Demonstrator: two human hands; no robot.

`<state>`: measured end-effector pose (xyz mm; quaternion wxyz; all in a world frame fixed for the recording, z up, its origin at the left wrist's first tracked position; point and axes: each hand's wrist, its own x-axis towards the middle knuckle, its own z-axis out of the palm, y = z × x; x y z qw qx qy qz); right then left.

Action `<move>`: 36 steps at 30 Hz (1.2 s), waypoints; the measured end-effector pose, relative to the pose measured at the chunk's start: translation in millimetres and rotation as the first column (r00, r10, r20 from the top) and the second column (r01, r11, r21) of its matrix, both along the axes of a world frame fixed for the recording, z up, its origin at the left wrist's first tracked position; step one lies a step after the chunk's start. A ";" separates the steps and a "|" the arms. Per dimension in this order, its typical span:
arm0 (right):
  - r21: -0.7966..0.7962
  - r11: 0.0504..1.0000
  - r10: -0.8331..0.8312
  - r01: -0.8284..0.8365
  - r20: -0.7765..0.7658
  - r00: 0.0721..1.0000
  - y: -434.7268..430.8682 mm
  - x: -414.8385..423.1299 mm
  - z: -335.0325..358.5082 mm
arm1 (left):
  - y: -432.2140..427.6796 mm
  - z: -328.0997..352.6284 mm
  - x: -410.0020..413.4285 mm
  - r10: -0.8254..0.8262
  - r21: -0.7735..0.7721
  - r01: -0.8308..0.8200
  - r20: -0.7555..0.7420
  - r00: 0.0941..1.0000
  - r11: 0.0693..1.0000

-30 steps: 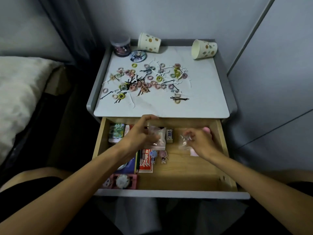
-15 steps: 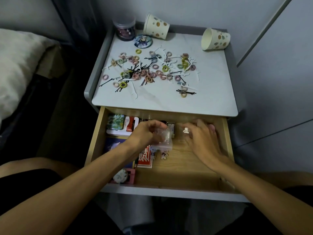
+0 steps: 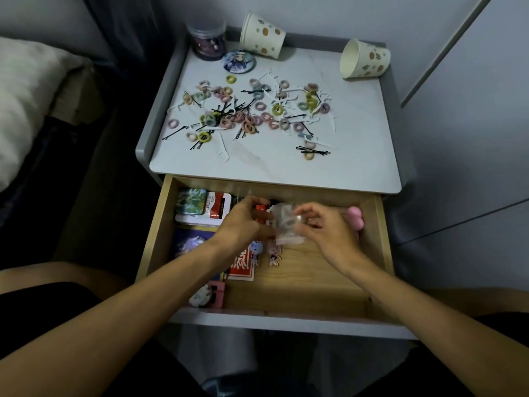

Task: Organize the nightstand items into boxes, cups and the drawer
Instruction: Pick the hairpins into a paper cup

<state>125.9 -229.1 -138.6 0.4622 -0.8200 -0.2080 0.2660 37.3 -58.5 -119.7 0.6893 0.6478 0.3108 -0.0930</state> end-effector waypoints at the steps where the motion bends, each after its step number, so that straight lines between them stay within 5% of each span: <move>1: -0.056 0.997 -0.050 0.054 0.067 0.997 -2.3 6.2 -5.8 | 1.5 -1.3 1.2 0.020 0.015 -0.019 -0.011 1.000 1.000; 9: -0.304 0.950 0.057 0.078 0.411 0.910 1.4 23.6 -38.8 | 10.1 2.2 0.7 0.023 0.045 -0.022 -0.027 0.999 0.999; 16: -0.495 0.868 0.284 0.034 0.552 0.784 -8.9 10.5 -11.5 | 17.3 20.4 -10.5 -0.099 0.104 0.102 -0.026 0.995 0.989; 22: -0.402 0.914 0.307 -0.044 0.618 0.724 -9.3 17.7 46.9 | 19.3 63.6 4.1 -0.148 0.208 0.135 0.045 0.988 0.969; 27: -0.223 0.974 0.108 0.044 0.625 0.773 -3.7 83.3 86.2 | 22.2 108.6 45.9 -0.169 0.278 0.119 0.161 0.972 0.953; 36: -0.288 0.941 0.041 0.176 0.616 0.787 29.4 255.3 90.9 | 48.9 124.0 171.9 -0.180 0.322 0.107 0.206 0.962 0.941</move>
